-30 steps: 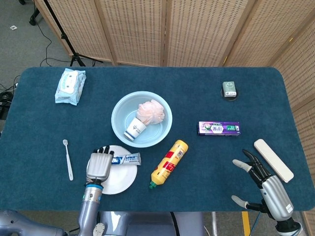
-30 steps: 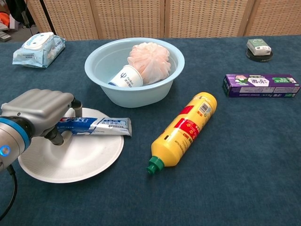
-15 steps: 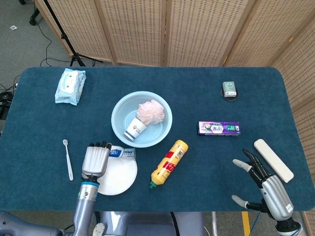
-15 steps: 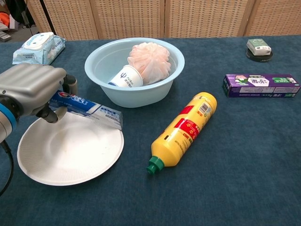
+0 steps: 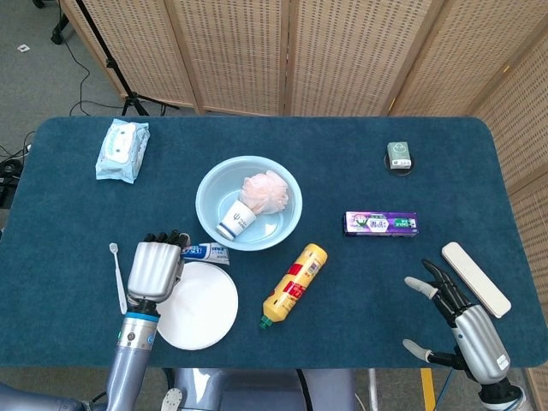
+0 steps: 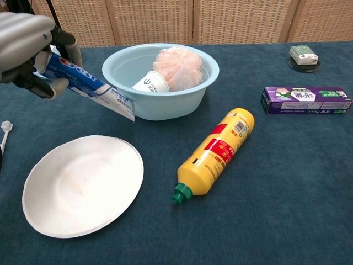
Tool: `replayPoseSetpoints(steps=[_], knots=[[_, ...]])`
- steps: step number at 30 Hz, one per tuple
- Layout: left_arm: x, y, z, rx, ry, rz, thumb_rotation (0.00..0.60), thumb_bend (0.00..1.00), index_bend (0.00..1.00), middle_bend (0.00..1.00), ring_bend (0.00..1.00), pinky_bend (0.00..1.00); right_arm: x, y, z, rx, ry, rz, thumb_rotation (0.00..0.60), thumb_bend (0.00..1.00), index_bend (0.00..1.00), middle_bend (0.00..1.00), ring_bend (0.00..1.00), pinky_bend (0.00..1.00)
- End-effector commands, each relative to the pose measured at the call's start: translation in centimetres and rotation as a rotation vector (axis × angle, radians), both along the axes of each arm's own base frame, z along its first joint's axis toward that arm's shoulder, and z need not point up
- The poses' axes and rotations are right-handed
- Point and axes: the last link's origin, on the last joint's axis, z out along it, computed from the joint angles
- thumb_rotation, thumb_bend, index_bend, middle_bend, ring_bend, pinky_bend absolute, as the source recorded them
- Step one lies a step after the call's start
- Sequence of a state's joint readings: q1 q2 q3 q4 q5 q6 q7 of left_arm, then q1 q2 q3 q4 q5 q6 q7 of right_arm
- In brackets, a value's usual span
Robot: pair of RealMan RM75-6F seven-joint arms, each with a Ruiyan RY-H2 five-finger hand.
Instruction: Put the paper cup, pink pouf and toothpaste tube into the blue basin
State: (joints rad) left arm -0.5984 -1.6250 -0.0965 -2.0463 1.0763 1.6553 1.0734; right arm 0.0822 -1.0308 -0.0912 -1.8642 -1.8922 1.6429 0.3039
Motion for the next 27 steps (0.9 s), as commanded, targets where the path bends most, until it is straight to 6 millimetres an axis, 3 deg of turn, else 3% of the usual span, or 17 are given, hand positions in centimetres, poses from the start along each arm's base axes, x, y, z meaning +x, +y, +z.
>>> replayPoseSetpoints(steps=[1, 10, 20, 27], knots=[[0.9, -0.2, 1.5, 0.015, -0.034, -0.025, 0.600, 0.47, 0.84, 0.45, 0.45, 0.46, 0.0, 0.0, 0.0, -0.001, 0.000, -0.001, 0.600, 0.13, 0.16, 0.00, 0.00, 0.22], [2.6, -0.9, 3.0, -0.016, -0.116, -0.054, 0.600, 0.46, 0.84, 0.46, 0.45, 0.47, 0.0, 0.0, 0.1, -0.003, 0.000, -0.003, 0.600, 0.13, 0.16, 0.00, 0.00, 0.22], [3.2, -1.7, 2.2, -0.059, -0.118, -0.065, 0.600, 0.46, 0.84, 0.46, 0.45, 0.47, -0.1, 0.0, 0.2, -0.004, -0.002, -0.007, 0.600, 0.13, 0.16, 0.00, 0.00, 0.22], [3.7, -1.2, 2.1, -0.015, -0.133, -0.102, 0.600, 0.46, 0.84, 0.45, 0.45, 0.47, 0.0, 0.0, 0.2, -0.004, -0.002, -0.005, 0.600, 0.13, 0.16, 0.00, 0.00, 0.22]])
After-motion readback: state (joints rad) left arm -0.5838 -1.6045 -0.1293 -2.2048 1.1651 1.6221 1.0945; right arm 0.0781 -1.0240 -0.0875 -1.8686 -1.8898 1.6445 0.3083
